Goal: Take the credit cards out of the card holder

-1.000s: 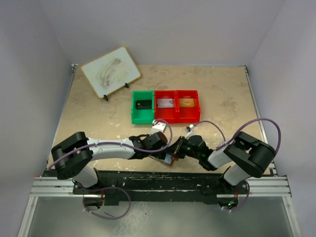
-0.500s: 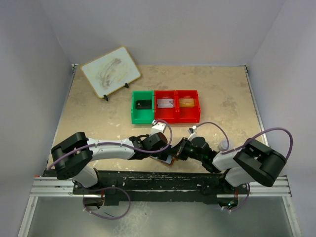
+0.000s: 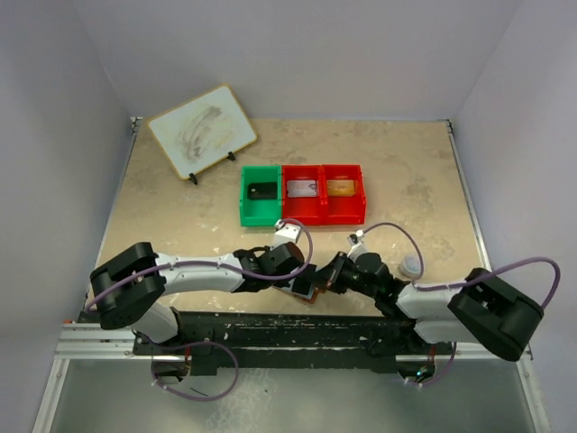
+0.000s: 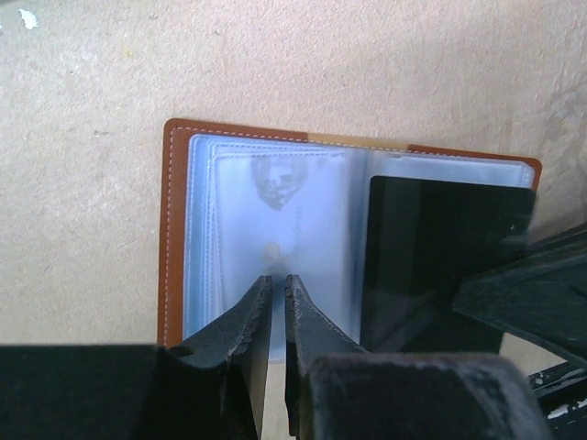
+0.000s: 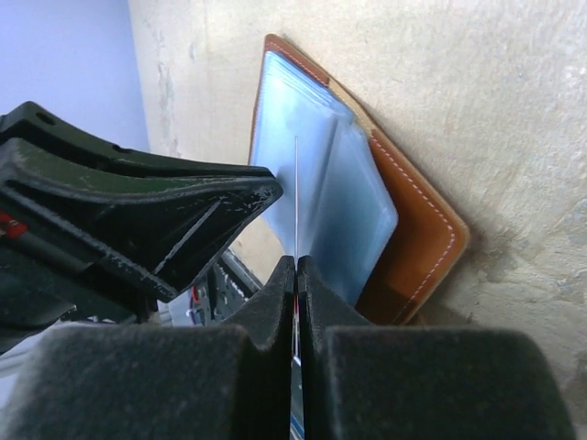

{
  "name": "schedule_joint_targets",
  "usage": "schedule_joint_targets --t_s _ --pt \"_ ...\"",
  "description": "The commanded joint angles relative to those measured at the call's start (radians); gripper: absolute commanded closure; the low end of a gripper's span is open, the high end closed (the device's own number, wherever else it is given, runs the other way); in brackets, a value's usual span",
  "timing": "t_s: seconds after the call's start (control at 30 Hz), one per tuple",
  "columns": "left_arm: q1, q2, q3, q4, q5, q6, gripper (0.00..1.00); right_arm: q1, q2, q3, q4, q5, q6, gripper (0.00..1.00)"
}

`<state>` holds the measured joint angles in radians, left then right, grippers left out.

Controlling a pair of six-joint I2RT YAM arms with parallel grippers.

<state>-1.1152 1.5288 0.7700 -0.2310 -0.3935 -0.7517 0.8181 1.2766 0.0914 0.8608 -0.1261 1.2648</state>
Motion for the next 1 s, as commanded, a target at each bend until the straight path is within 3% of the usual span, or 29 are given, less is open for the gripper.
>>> schedule_joint_targets --t_s 0.0,0.27,0.43,0.5,0.6,0.7,0.77,0.97 --pt "-0.003 -0.044 -0.017 -0.043 -0.031 -0.021 0.91 0.004 -0.102 0.009 -0.083 0.043 -0.083 1.0" --pt "0.0 -0.106 -0.006 -0.039 -0.019 -0.021 0.84 0.004 -0.337 0.008 -0.214 0.16 -0.189 1.0" --pt "0.023 -0.226 -0.024 -0.073 -0.081 -0.021 0.47 0.004 -0.487 0.024 -0.297 0.219 -0.32 1.0" --pt "0.064 -0.28 -0.045 -0.078 -0.09 -0.015 0.4 0.004 -0.553 0.044 -0.315 0.234 -0.393 1.0" --pt "0.144 -0.341 -0.056 -0.102 -0.085 -0.008 0.37 0.004 -0.605 0.091 -0.334 0.247 -0.525 1.0" --pt "0.217 -0.361 0.0 -0.203 -0.118 0.011 0.36 0.004 -0.602 0.154 -0.324 0.227 -0.666 1.0" --pt "0.231 -0.37 0.041 -0.308 -0.249 -0.006 0.32 0.004 -0.572 0.188 -0.292 0.212 -0.752 1.0" --pt "0.274 -0.496 0.194 -0.554 -0.425 -0.038 0.27 0.006 -0.382 0.324 -0.245 0.192 -0.985 1.0"
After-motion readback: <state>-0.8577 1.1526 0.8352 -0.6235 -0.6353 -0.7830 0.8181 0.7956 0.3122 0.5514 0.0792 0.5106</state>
